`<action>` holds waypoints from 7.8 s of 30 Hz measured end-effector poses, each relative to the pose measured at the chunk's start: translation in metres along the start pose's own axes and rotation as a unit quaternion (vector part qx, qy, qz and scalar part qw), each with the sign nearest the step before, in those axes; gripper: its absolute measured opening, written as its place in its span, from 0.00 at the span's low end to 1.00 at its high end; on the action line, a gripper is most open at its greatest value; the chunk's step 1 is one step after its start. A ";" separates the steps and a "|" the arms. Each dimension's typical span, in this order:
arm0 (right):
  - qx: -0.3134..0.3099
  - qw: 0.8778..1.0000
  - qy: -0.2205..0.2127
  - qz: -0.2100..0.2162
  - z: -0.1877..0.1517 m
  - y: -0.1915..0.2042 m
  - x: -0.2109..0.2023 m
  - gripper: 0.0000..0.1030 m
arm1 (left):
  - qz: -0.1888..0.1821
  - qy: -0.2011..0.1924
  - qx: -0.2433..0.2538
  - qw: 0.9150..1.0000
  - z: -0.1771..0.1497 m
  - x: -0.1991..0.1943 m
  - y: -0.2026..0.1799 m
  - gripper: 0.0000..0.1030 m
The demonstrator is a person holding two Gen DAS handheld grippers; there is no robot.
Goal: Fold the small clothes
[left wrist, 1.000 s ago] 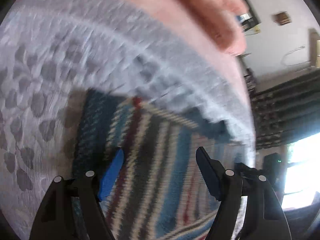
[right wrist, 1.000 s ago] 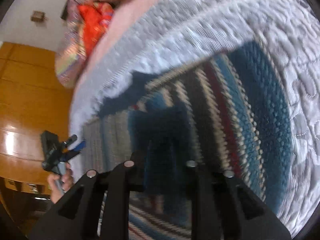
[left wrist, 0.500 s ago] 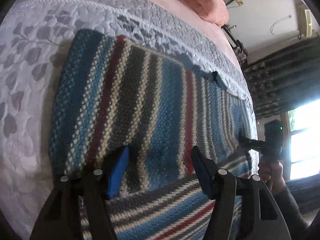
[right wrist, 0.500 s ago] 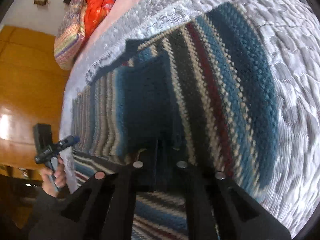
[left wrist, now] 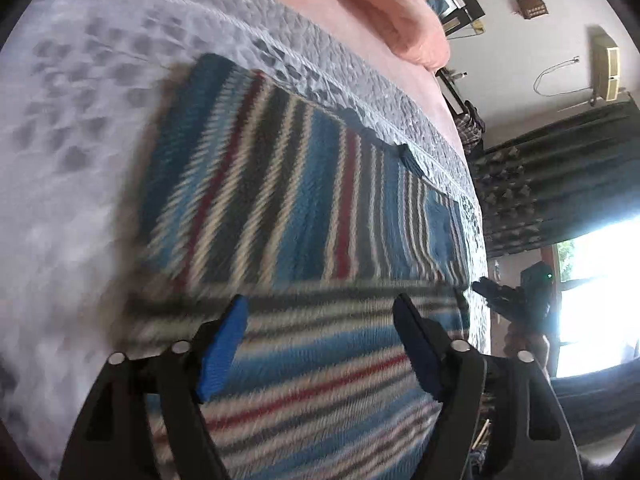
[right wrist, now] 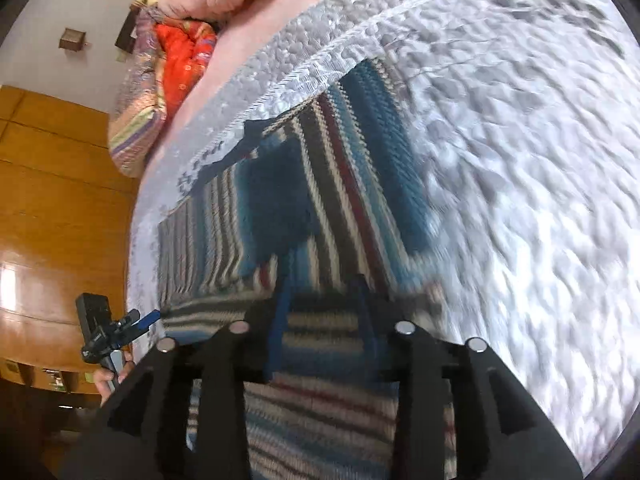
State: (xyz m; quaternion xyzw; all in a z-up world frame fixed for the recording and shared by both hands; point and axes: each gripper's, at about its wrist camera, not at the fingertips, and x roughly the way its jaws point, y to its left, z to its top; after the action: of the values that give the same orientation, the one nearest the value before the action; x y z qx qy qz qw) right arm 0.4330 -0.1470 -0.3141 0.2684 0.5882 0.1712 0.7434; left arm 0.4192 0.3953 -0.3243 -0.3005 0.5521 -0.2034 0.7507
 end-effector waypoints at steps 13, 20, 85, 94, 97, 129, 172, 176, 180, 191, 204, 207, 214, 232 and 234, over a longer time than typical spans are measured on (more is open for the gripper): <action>0.086 0.992 0.075 -0.049 -0.197 -0.064 -0.059 0.56 | 0.020 0.111 -0.134 0.984 -0.193 -0.047 0.058 0.80; 0.063 0.994 0.091 -0.002 -0.243 -0.008 -0.039 0.60 | -0.006 0.114 -0.128 0.985 -0.225 -0.028 0.029 0.83; 0.072 0.995 -0.010 0.074 -0.084 0.034 -0.062 0.06 | -0.068 -0.009 -0.177 0.982 -0.063 -0.039 -0.002 0.08; 0.102 0.993 0.037 0.051 -0.023 -0.003 0.013 0.24 | -0.030 0.031 -0.176 0.983 -0.004 0.033 0.025 0.12; 0.111 0.990 0.050 0.073 -0.012 -0.011 0.015 0.41 | -0.046 0.028 -0.173 0.983 -0.002 0.034 0.029 0.21; -0.154 0.985 0.065 -0.047 -0.014 0.023 0.033 0.08 | 0.075 0.049 0.076 0.993 0.007 0.049 -0.012 0.09; -0.144 0.975 -0.056 -0.158 0.197 0.061 0.083 0.07 | 0.170 -0.024 0.098 0.980 0.225 0.098 -0.038 0.08; -0.128 0.977 -0.034 -0.169 0.202 0.047 0.107 0.08 | 0.194 -0.002 0.089 0.977 0.226 0.125 -0.022 0.08; -0.119 0.977 -0.003 -0.179 0.202 0.036 0.130 0.12 | 0.217 0.020 0.083 0.972 0.221 0.143 -0.012 0.10; -0.086 0.993 -0.015 -0.082 0.169 0.037 0.104 0.26 | 0.119 -0.004 0.073 0.990 0.189 0.115 -0.042 0.22; -0.103 0.995 0.000 -0.008 0.109 0.061 0.103 0.09 | 0.051 -0.018 0.072 0.996 0.137 0.083 -0.035 0.07; -0.105 0.994 0.012 -0.042 0.101 0.052 0.126 0.00 | 0.117 0.001 0.052 0.992 0.123 0.098 -0.003 0.03; -0.108 0.994 0.007 0.029 0.070 0.076 0.091 0.08 | 0.030 -0.032 0.055 0.998 0.095 0.064 -0.025 0.04; -0.079 0.997 -0.012 0.000 -0.003 0.029 0.065 0.08 | 0.051 0.029 0.083 0.995 -0.014 0.089 -0.019 0.05; -0.065 0.996 -0.006 -0.055 0.000 0.001 0.065 0.02 | 0.033 0.031 0.052 0.998 -0.018 0.091 -0.002 0.02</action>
State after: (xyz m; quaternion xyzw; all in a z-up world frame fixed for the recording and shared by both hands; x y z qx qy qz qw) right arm 0.4490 -0.1090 -0.3646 0.1877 0.5848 0.1667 0.7713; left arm 0.4305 0.3316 -0.3909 -0.2363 0.5730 -0.2162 0.7544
